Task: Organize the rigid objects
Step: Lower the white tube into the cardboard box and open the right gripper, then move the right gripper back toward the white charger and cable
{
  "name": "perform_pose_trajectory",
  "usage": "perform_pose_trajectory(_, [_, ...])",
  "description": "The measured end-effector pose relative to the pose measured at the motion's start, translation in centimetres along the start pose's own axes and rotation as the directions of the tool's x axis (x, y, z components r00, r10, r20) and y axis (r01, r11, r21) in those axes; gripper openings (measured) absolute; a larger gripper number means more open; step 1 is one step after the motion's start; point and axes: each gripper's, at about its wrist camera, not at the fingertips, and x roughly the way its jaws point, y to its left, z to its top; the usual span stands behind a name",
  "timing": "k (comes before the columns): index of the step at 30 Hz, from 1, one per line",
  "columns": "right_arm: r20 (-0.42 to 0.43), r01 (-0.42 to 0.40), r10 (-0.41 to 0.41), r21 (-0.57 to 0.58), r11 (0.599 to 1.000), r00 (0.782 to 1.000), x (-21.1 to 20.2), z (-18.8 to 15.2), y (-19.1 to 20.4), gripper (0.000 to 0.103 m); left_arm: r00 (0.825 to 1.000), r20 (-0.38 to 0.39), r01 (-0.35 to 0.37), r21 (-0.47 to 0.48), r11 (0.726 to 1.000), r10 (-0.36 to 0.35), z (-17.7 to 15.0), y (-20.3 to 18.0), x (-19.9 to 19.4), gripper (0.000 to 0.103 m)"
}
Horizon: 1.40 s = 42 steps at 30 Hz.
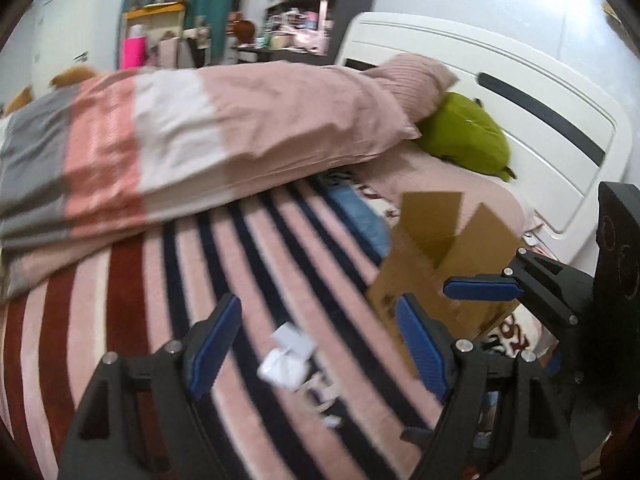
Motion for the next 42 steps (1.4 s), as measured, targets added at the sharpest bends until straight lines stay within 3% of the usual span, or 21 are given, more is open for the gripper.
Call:
perform_pose_trajectory(5, [-0.098,-0.141,0.143,0.028,0.990,0.985,5.1,0.0,2.9,0.097,0.998,-0.026,-0.053,-0.074,0.996,0.051,-3.2,4.1,0.7,0.077])
perform_pose_trajectory(10, [-0.111,-0.088,0.082,-0.047,0.995,0.990,8.8,-1.1,5.6,0.094,0.996,-0.056,-0.072,-0.115,0.991,0.065,-6.0,6.9,1.7,0.077])
perform_pose_trajectory(14, [-0.155,-0.137,0.138,0.016,0.990,0.978,11.6,-1.8,4.6,0.093,0.996,-0.067,-0.067,-0.136,0.988,0.058,-7.5,8.4,2.3,0.077])
perform_pose_trajectory(16, [-0.181,-0.108,0.111,0.023,0.994,0.977,13.1,-2.2,4.0,0.090,0.995,-0.074,-0.071,-0.147,0.987,0.060,-8.1,8.9,2.7,0.077])
perform_pose_trajectory(21, [-0.252,-0.047,0.073,0.108,0.993,0.965,16.4,-3.9,1.4,0.070,0.994,-0.095,-0.061,-0.168,0.984,0.046,-9.1,9.7,3.8,0.077])
perform_pose_trajectory(24, [-0.248,-0.027,0.081,0.216,0.976,0.965,17.6,-4.4,-1.2,0.054,0.994,-0.105,-0.060,-0.173,0.983,0.042,-9.4,9.9,4.3,0.077])
perform_pose_trajectory(27, [-0.223,-0.023,0.094,0.300,0.954,0.970,18.2,-4.5,-3.3,0.050,0.993,-0.108,-0.058,-0.176,0.983,0.039,-9.5,9.9,4.6,0.077])
perform_pose_trajectory(31, [-0.211,0.021,0.049,0.320,0.947,0.976,18.5,-4.5,-4.4,0.034,0.993,-0.112,-0.057,-0.173,0.983,0.038,-9.4,9.9,4.9,0.077])
perform_pose_trajectory(38, [-0.229,0.017,0.062,0.327,0.945,0.971,19.4,-5.3,-4.9,0.033,0.993,-0.117,-0.049,-0.172,0.984,0.029,-9.2,9.6,5.2,0.077])
perform_pose_trajectory(42, [-0.263,0.041,0.045,0.314,0.949,0.964,19.9,-5.0,-5.1,0.039,0.993,-0.116,-0.051,-0.167,0.985,0.032,-9.1,9.5,5.1,0.077])
